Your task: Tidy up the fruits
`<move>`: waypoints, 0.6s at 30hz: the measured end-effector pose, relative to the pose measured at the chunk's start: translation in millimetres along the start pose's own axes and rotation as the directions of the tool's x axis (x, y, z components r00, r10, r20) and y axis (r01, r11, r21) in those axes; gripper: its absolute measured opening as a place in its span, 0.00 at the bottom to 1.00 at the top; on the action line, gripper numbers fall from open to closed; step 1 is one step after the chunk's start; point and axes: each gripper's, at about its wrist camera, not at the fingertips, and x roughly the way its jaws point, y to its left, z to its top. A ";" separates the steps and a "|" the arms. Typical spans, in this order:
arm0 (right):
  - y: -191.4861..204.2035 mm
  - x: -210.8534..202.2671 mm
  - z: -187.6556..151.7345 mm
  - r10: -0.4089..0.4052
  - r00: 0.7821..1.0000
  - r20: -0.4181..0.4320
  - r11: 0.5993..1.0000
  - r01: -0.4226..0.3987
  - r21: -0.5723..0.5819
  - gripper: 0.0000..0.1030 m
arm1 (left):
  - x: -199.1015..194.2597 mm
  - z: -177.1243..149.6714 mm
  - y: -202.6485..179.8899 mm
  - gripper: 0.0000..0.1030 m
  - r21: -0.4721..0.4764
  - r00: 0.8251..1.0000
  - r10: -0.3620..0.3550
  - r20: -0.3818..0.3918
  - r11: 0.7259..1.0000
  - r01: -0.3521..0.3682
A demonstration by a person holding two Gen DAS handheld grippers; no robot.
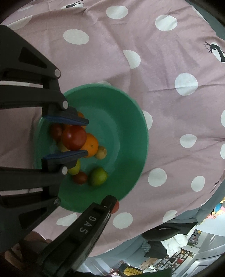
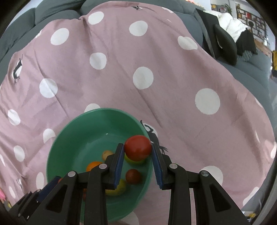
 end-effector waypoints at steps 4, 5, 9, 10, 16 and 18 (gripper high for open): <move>1.3 -0.7 0.4 0.007 1.000 0.001 1.000 -0.007 -0.009 0.33 | 1.9 -1.4 -1.1 0.28 0.001 1.000 0.001 -0.005 1.000 -0.001; 1.4 -0.5 0.3 0.015 1.000 0.000 1.000 -0.015 -0.009 0.33 | 2.4 -1.8 -0.9 0.28 0.000 1.000 0.003 -0.007 1.000 -0.003; 5.0 -0.1 0.7 0.038 0.999 -0.007 0.999 -0.038 -0.025 0.33 | 3.9 -2.6 1.3 0.28 -0.006 1.000 0.006 -0.012 1.000 -0.006; 7.1 0.8 0.4 0.040 0.999 -0.011 0.999 -0.041 -0.032 0.33 | 4.0 -2.8 1.7 0.28 -0.007 1.000 0.006 -0.013 1.000 -0.006; 12.4 0.7 0.4 0.022 0.998 -0.054 0.999 -0.024 -0.043 0.33 | -0.2 -2.8 5.0 0.32 -0.020 1.000 0.007 -0.004 1.000 -0.007; 13.6 -2.1 1.2 0.026 0.999 -0.044 0.998 -0.028 -0.053 0.34 | -5.4 -2.2 7.7 0.44 -0.029 1.000 -0.003 0.011 1.000 0.003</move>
